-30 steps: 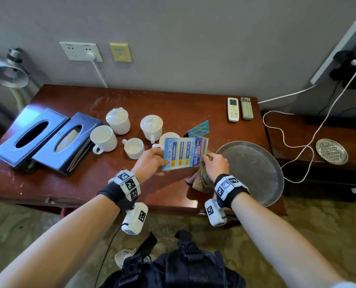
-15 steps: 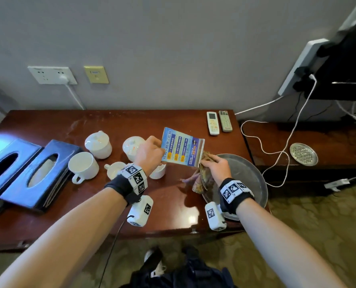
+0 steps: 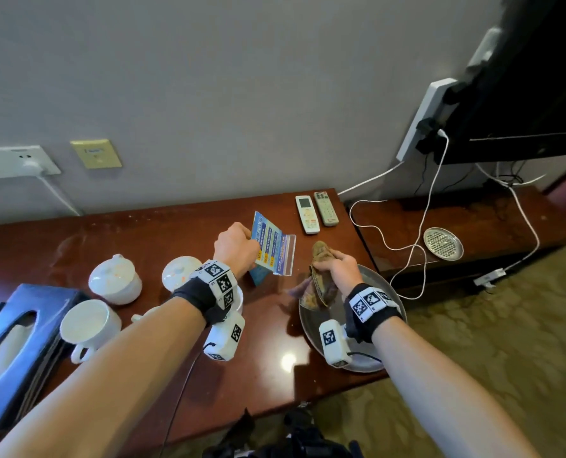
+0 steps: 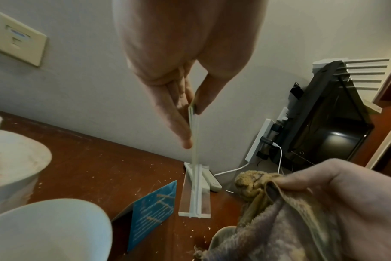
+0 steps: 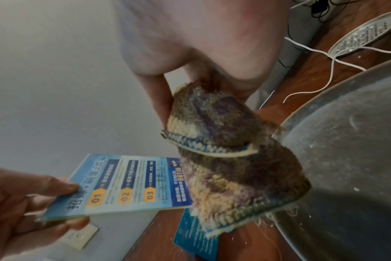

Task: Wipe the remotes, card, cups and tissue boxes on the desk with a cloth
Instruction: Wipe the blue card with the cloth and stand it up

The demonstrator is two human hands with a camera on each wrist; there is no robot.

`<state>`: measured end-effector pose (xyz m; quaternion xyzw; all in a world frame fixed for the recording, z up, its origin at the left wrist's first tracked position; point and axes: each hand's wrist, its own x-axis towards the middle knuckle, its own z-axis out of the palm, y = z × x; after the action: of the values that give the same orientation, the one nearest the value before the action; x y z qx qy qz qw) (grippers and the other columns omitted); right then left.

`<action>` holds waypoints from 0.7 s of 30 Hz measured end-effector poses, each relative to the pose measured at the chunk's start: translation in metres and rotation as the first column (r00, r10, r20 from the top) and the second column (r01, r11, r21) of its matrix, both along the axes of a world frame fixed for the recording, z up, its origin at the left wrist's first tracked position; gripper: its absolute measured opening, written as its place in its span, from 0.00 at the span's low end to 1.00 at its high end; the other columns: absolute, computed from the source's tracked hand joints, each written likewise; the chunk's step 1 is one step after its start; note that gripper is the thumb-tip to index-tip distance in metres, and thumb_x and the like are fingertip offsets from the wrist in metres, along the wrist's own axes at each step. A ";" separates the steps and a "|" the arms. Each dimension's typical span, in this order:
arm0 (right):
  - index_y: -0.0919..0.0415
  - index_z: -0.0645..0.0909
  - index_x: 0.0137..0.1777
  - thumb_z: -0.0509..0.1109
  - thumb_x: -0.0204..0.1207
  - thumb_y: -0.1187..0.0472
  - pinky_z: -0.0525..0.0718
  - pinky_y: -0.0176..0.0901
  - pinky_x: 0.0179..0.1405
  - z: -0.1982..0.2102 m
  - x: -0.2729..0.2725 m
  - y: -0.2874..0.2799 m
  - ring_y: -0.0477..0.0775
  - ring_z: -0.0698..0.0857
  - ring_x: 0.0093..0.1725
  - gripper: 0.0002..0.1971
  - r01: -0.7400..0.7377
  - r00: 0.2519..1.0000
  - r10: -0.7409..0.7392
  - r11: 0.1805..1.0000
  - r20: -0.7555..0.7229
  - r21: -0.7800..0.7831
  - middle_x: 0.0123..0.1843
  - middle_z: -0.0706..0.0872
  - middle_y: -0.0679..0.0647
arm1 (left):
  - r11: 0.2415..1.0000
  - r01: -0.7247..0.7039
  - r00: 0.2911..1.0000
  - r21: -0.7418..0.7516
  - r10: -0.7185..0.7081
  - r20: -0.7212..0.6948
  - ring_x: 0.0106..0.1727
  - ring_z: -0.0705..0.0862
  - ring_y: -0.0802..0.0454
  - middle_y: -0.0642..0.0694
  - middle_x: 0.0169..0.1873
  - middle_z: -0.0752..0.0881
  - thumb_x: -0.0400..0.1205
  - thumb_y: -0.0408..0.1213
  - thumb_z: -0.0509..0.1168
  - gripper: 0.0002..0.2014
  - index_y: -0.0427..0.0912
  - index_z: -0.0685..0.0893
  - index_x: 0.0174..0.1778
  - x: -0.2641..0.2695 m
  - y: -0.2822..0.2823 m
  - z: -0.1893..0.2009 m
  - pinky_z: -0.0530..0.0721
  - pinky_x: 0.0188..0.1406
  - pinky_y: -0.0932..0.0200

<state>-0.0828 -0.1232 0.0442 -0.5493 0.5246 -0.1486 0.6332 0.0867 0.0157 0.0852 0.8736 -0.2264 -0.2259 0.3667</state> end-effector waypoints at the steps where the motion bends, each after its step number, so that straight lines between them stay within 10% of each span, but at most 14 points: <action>1: 0.61 0.73 0.76 0.74 0.74 0.70 0.80 0.45 0.44 0.000 0.000 -0.003 0.54 0.84 0.49 0.30 -0.003 1.000 0.002 1.000 -0.013 -0.003 0.58 0.85 0.58 | 1.000 0.011 1.000 -0.003 -0.011 0.010 0.47 0.88 0.49 0.45 0.50 0.87 0.82 0.34 0.63 0.03 0.44 0.79 0.49 0.002 -0.005 0.001 0.80 0.21 0.66; 7: 0.59 0.72 0.79 0.69 0.80 0.68 0.78 0.56 0.71 -0.007 0.010 -0.031 0.61 0.81 0.66 0.27 -0.033 0.995 0.020 0.992 -0.101 -0.121 0.70 0.81 0.58 | 1.000 0.010 0.999 -0.030 -0.008 0.050 0.43 0.88 0.52 0.46 0.49 0.87 0.83 0.36 0.64 0.03 0.43 0.80 0.51 0.020 -0.043 0.010 0.78 0.23 0.68; 10: 0.56 0.74 0.78 0.69 0.81 0.65 0.79 0.58 0.71 -0.013 0.014 -0.055 0.61 0.82 0.65 0.25 -0.018 0.996 0.006 0.991 -0.094 -0.134 0.69 0.83 0.58 | 0.999 -0.002 0.998 -0.032 0.004 0.070 0.34 0.84 0.59 0.47 0.46 0.85 0.83 0.36 0.65 0.03 0.42 0.80 0.52 0.028 -0.067 0.012 0.73 0.15 0.72; 15: 0.56 0.76 0.76 0.67 0.82 0.65 0.81 0.55 0.66 -0.021 0.021 -0.100 0.58 0.84 0.59 0.22 -0.051 0.996 0.040 0.990 -0.083 -0.129 0.59 0.85 0.54 | 0.997 -0.038 0.995 0.069 0.031 0.100 0.49 0.87 0.42 0.42 0.49 0.88 0.80 0.37 0.68 0.05 0.42 0.81 0.49 0.044 -0.110 0.008 0.84 0.42 0.56; 21: 0.57 0.77 0.75 0.65 0.83 0.66 0.78 0.44 0.57 -0.037 0.030 -0.150 0.57 0.83 0.58 0.20 -0.135 0.985 0.119 0.983 -0.121 -0.128 0.63 0.84 0.56 | 0.983 -0.051 0.990 0.178 0.026 0.139 0.50 0.87 0.36 0.36 0.48 0.89 0.79 0.39 0.69 0.10 0.36 0.85 0.49 0.065 -0.166 -0.007 0.84 0.45 0.53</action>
<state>-0.0529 -0.2736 0.0071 -0.6311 0.5119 -0.1121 0.5720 0.1519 -0.1505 0.0777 0.9210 -0.2125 -0.1785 0.2735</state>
